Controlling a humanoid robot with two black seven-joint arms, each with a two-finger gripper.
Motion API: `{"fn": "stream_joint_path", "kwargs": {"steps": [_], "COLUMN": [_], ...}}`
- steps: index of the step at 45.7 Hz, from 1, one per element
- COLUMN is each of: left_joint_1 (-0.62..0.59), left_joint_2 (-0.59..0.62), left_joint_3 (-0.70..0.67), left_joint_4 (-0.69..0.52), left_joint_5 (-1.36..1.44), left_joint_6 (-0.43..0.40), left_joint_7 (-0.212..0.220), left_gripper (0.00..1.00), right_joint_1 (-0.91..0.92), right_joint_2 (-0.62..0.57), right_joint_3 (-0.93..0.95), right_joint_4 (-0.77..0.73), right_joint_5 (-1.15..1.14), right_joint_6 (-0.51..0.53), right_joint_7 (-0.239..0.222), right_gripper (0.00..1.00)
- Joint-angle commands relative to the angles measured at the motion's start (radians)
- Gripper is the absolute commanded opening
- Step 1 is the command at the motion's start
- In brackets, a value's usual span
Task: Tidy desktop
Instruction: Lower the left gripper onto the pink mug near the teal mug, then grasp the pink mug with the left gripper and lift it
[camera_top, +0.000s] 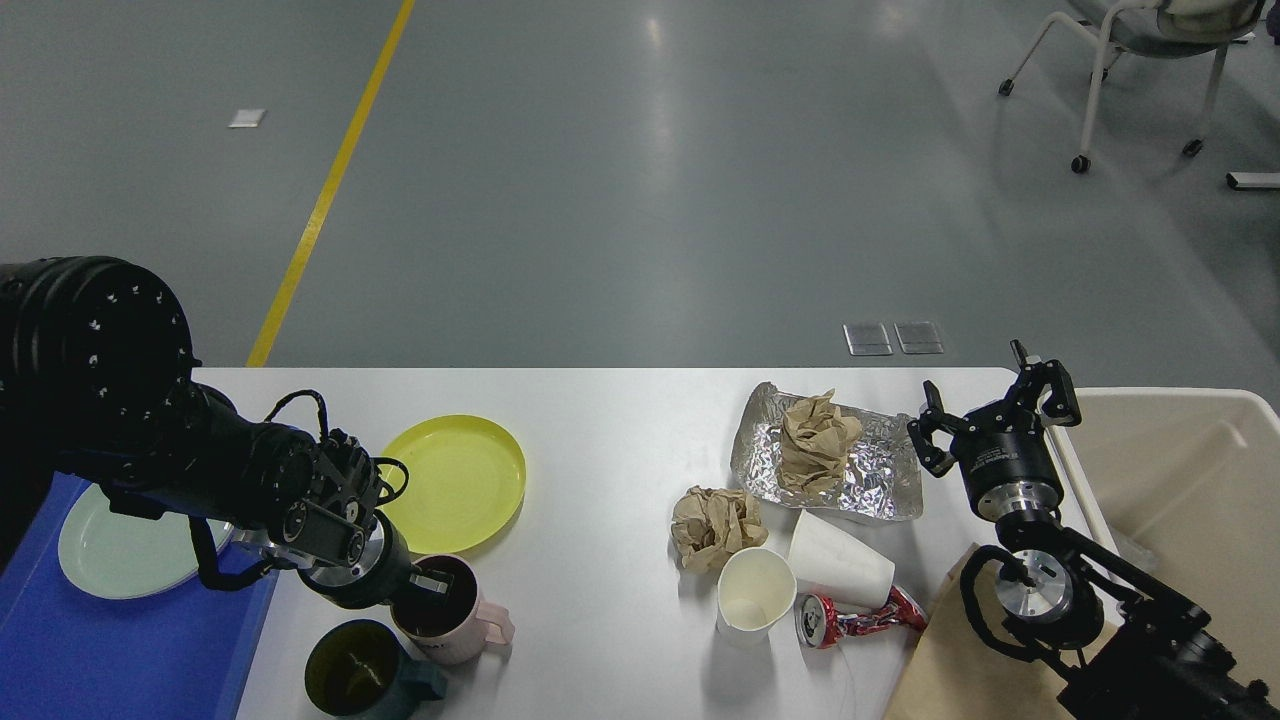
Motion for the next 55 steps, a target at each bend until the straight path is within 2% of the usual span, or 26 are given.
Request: {"fn": "stream_joint_path", "kwargs": {"steps": [1, 10, 15, 19, 23, 25, 36, 38, 43, 49, 55], "left_joint_1": [-0.009, -0.066, -0.146, -0.230, -0.349, -0.406, -0.834, -0.927, -1.051, -1.069, -1.054], "left_joint_2": [0.009, 0.070, 0.116, 0.141, 0.170, 0.184, 0.213, 0.210, 0.208, 0.204, 0.225], "left_joint_3": [0.002, 0.004, 0.018, 0.032, 0.044, 0.047, 0.094, 0.116, 0.137, 0.154, 0.203], "left_joint_4": [-0.002, -0.002, -0.003, -0.011, -0.051, -0.086, -0.324, -0.341, -0.342, -0.342, -0.336], "left_joint_5": [0.002, 0.005, 0.004, 0.004, 0.005, 0.005, 0.002, 0.001, 0.002, -0.001, 0.015], "left_joint_6": [-0.010, -0.116, -0.226, -0.339, -0.456, -0.487, -0.591, -0.658, -0.803, -0.813, -0.798], "left_joint_7": [-0.009, -0.049, -0.089, -0.096, -0.098, -0.098, -0.103, -0.128, -0.188, -0.202, -0.198], "left_gripper": [0.00, 0.00, 0.00, 0.00, 0.00, 0.00, 0.00, 0.00, 0.00, 0.00, 0.00], "right_joint_1": [0.000, 0.000, 0.000, 0.000, 0.000, 0.000, 0.000, 0.000, 0.000, 0.000, 0.000], "right_joint_2": [0.000, 0.000, 0.000, 0.000, 0.002, 0.000, 0.000, 0.002, 0.000, 0.000, 0.000], "right_joint_3": [0.000, 0.000, 0.000, 0.000, 0.000, 0.000, 0.000, 0.000, 0.000, 0.000, 0.000], "right_joint_4": [0.000, 0.000, 0.000, 0.000, -0.002, -0.002, 0.000, 0.000, 0.000, 0.000, 0.000], "right_joint_5": [0.000, 0.000, 0.000, 0.000, 0.000, 0.000, 0.000, 0.000, 0.000, 0.000, 0.000], "right_joint_6": [0.000, 0.000, 0.000, 0.000, 0.000, 0.000, 0.000, 0.000, 0.000, 0.000, 0.000], "right_joint_7": [0.000, 0.000, 0.000, 0.000, 0.000, 0.000, 0.000, 0.000, 0.000, 0.000, 0.000], "right_gripper": [1.00, 1.00, 1.00, 1.00, 1.00, 1.00, 1.00, 1.00, 1.00, 1.00, 1.00]}}
